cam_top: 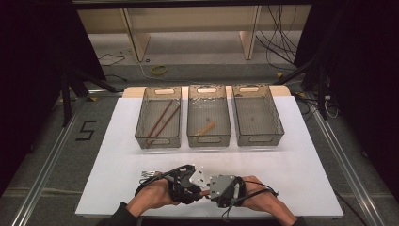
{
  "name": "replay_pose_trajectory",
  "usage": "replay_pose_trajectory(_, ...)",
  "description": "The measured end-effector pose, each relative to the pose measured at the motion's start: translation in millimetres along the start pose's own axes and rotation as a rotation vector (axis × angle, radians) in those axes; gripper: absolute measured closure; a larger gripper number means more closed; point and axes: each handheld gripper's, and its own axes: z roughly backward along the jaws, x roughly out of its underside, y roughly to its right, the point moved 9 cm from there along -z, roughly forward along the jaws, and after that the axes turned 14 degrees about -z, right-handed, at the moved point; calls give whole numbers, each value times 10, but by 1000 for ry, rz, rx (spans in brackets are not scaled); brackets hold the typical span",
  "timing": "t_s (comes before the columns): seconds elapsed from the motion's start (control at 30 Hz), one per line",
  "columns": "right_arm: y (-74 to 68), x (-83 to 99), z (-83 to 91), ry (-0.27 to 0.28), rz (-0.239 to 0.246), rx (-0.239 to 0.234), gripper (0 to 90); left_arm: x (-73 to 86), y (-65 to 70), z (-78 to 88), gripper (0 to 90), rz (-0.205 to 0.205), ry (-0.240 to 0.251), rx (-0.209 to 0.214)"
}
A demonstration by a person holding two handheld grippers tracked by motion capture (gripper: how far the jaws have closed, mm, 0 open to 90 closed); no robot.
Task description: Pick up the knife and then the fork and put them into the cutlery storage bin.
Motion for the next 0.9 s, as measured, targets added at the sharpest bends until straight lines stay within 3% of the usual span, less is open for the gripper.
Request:
replay_pose_trajectory(0.07,12,-7,-9,6,22,12,684,-4,7,-5,755,0,2,4)
replay_pose_trajectory(0.2,-20,7,-12,-4,34,-5,726,-5,20,-2,754,-11,4,22)
replay_pose_trajectory(0.3,-37,23,-18,-11,71,-14,747,-1,27,-8,753,-16,4,36)
replay_pose_trajectory(0.37,-84,48,-7,-27,61,-39,760,-7,37,-18,750,-8,16,43)
replay_pose_trajectory(0.53,-87,57,-7,-28,106,-36,778,-9,27,0,732,10,40,58)
replay_pose_trajectory(0.67,-66,45,11,-15,92,-23,779,26,-28,24,640,42,36,35)
replay_pose_trajectory(0.73,-55,56,23,-17,89,-25,779,19,-54,59,584,70,66,31)
replay_pose_trajectory(0.83,-23,67,43,-14,77,-13,780,47,-131,114,464,105,76,-12)
replay_pose_trajectory(0.9,12,79,59,-12,64,-5,779,58,-200,158,391,132,104,-63)
